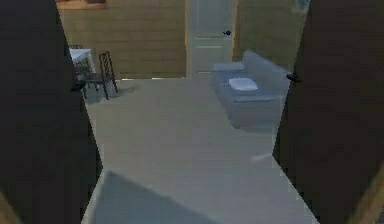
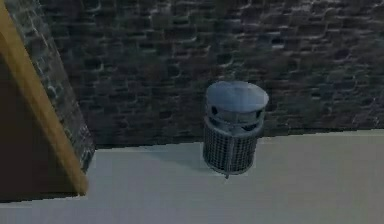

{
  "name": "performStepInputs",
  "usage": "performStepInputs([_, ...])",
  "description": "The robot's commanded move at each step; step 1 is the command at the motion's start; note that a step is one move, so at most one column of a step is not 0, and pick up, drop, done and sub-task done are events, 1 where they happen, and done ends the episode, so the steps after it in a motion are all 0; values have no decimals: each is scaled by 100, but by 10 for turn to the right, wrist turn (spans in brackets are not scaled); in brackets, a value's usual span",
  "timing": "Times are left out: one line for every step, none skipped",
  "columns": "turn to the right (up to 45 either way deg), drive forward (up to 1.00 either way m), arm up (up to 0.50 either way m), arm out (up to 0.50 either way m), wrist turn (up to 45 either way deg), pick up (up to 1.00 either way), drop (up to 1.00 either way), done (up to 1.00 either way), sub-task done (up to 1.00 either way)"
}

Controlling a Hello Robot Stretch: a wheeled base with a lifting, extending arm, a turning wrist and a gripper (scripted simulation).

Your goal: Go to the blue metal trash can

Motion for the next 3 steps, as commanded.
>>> performStepInputs([60, 0, 0, 0, 0, 0, 0, 0, 0])
performStepInputs([0, 40, 0, 0, 0, 0, 0, 0, 0])
performStepInputs([-90, 0, 0, 0, 0, 0, 0, 0, 0])
